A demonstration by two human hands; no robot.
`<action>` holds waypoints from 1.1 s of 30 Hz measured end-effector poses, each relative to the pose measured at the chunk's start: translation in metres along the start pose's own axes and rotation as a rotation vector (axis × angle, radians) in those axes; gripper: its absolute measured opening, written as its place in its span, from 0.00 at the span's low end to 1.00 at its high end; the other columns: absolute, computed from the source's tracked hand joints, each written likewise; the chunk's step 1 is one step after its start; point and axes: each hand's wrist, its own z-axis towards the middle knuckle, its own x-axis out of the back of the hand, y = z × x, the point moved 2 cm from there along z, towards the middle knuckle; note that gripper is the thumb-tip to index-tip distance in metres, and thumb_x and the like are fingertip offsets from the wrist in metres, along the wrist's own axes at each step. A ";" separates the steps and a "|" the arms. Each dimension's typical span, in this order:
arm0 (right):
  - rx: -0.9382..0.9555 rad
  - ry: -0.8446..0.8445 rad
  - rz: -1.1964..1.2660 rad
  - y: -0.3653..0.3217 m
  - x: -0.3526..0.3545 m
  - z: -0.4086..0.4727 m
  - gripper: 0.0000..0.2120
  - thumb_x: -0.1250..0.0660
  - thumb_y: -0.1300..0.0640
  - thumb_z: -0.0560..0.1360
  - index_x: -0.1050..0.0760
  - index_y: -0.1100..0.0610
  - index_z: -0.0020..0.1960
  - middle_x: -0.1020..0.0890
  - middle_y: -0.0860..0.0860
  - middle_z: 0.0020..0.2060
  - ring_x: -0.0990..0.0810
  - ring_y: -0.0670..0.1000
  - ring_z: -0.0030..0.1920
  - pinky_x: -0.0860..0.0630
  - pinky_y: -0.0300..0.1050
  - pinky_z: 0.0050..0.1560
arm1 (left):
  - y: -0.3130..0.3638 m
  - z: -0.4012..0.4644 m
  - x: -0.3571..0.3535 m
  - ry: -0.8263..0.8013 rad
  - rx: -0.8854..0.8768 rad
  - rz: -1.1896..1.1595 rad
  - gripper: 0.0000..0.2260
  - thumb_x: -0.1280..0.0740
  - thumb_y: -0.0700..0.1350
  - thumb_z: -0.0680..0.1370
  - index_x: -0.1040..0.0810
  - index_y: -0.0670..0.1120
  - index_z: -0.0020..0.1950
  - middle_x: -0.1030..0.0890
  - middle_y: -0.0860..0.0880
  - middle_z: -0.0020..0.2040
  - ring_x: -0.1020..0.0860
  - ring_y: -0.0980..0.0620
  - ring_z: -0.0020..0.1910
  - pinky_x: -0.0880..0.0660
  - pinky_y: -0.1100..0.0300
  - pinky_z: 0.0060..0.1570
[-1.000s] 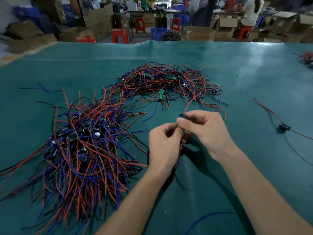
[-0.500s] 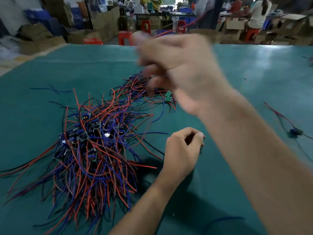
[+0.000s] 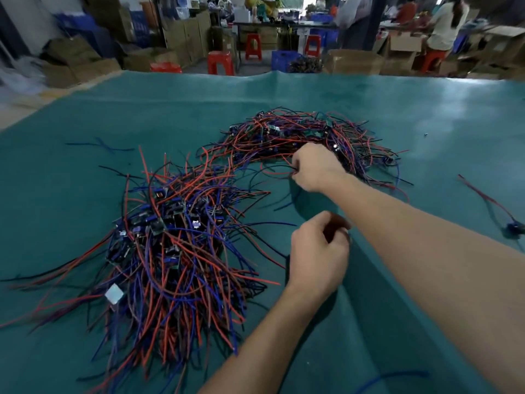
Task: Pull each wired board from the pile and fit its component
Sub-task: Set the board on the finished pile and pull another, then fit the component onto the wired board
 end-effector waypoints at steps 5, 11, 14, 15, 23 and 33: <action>-0.072 0.210 0.380 0.036 0.011 -0.020 0.07 0.24 0.55 0.74 0.13 0.54 0.51 0.13 0.53 0.48 0.16 0.52 0.50 0.24 0.40 0.57 | -0.003 0.001 0.000 0.043 0.028 -0.022 0.09 0.36 0.39 0.75 0.18 0.49 0.47 0.15 0.52 0.40 0.21 0.50 0.35 0.19 0.48 0.44; -0.080 0.418 0.964 0.066 0.026 -0.084 0.05 0.23 0.59 0.73 0.13 0.50 0.46 0.15 0.41 0.35 0.24 0.37 0.33 0.28 0.30 0.39 | -0.005 0.003 0.000 0.072 0.068 -0.077 0.08 0.37 0.41 0.76 0.22 0.50 0.52 0.16 0.50 0.41 0.22 0.47 0.31 0.20 0.52 0.38; -0.078 0.428 1.306 0.065 0.030 -0.121 0.06 0.25 0.61 0.75 0.14 0.51 0.45 0.13 0.45 0.41 0.19 0.42 0.41 0.24 0.34 0.38 | -0.004 0.003 -0.001 0.064 0.085 -0.182 0.06 0.39 0.43 0.82 0.23 0.51 0.50 0.17 0.49 0.40 0.24 0.54 0.29 0.25 0.59 0.27; -0.066 0.416 1.381 0.061 0.027 -0.133 0.06 0.26 0.63 0.75 0.14 0.53 0.45 0.13 0.47 0.42 0.18 0.44 0.42 0.22 0.36 0.40 | -0.005 0.003 -0.001 0.056 0.083 -0.198 0.08 0.40 0.46 0.83 0.23 0.50 0.49 0.16 0.48 0.39 0.23 0.54 0.30 0.26 0.58 0.27; 0.130 0.189 1.146 0.045 0.002 -0.159 0.21 0.31 0.79 0.71 0.14 0.54 0.44 0.13 0.51 0.47 0.13 0.50 0.48 0.19 0.42 0.55 | -0.009 0.007 0.002 0.164 0.082 -0.285 0.20 0.42 0.60 0.79 0.21 0.47 0.40 0.23 0.47 0.33 0.27 0.49 0.29 0.28 0.51 0.34; -0.150 0.150 1.328 0.054 -0.001 -0.155 0.03 0.25 0.61 0.74 0.14 0.56 0.43 0.15 0.51 0.37 0.22 0.47 0.37 0.29 0.40 0.33 | -0.008 0.006 0.000 0.046 0.007 -0.273 0.02 0.29 0.41 0.79 0.17 0.43 0.48 0.14 0.48 0.41 0.20 0.52 0.38 0.22 0.53 0.43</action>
